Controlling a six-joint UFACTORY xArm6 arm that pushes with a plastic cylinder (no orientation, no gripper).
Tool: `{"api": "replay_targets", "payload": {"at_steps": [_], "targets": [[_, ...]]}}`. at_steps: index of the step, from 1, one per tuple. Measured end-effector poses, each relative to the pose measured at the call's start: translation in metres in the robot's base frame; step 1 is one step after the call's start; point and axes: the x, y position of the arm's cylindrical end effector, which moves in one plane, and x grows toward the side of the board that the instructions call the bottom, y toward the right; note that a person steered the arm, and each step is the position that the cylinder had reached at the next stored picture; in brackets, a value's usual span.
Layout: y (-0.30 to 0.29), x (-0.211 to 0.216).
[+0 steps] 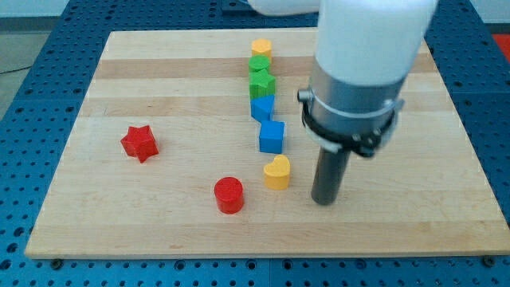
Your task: Push the red circle below the yellow heart
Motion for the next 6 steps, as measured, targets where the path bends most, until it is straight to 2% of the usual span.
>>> {"api": "replay_targets", "payload": {"at_steps": [1,2,3,4,5,6], "targets": [[-0.045,-0.041],[-0.024,-0.024],[-0.015,0.04],[-0.075,0.073],[-0.176,0.027],[-0.177,-0.001]]}}
